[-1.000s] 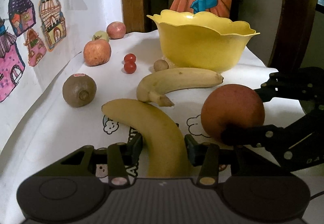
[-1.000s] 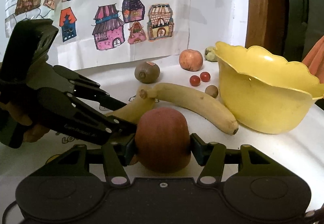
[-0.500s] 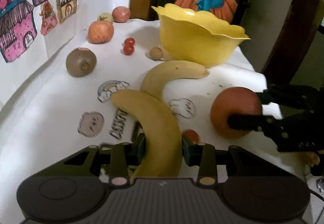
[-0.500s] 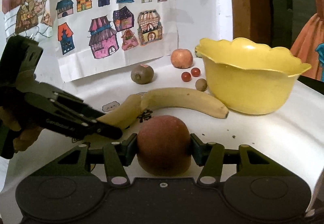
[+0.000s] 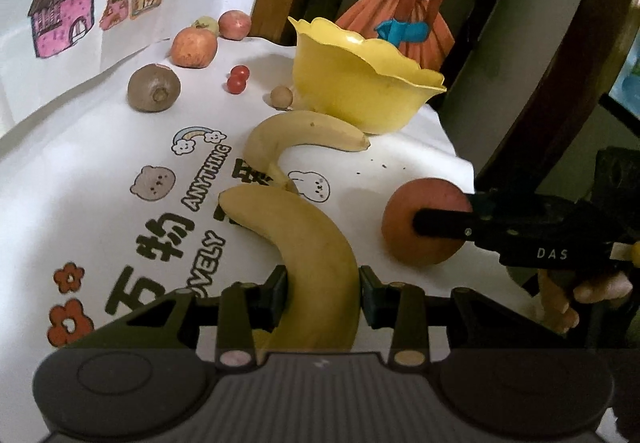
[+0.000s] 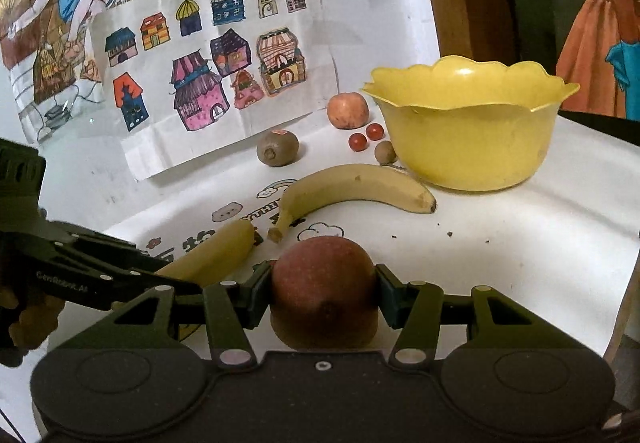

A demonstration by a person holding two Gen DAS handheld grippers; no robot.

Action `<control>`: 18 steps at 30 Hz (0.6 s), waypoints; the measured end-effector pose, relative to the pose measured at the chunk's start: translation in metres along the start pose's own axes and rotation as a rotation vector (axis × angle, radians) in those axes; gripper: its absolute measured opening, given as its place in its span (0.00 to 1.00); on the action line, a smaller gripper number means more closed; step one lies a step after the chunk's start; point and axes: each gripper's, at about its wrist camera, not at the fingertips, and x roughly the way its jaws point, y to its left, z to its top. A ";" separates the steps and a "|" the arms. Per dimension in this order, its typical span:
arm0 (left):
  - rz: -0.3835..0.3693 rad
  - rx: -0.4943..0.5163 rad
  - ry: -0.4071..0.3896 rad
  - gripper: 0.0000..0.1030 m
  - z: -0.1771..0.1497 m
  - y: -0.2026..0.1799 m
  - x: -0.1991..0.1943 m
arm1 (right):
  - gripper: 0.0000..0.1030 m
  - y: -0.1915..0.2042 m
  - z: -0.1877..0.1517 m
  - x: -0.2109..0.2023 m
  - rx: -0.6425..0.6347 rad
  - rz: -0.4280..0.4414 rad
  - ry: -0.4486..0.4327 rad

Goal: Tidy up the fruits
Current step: 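Lift the banana with the left tool while the right tool lifts the red apple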

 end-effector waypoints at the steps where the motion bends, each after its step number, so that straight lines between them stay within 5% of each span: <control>1: -0.008 -0.009 -0.008 0.40 -0.001 0.000 -0.001 | 0.54 -0.001 0.000 -0.001 0.005 0.001 -0.001; 18: -0.024 -0.021 -0.066 0.40 -0.006 -0.006 -0.004 | 0.55 0.021 -0.005 0.006 -0.110 -0.061 0.001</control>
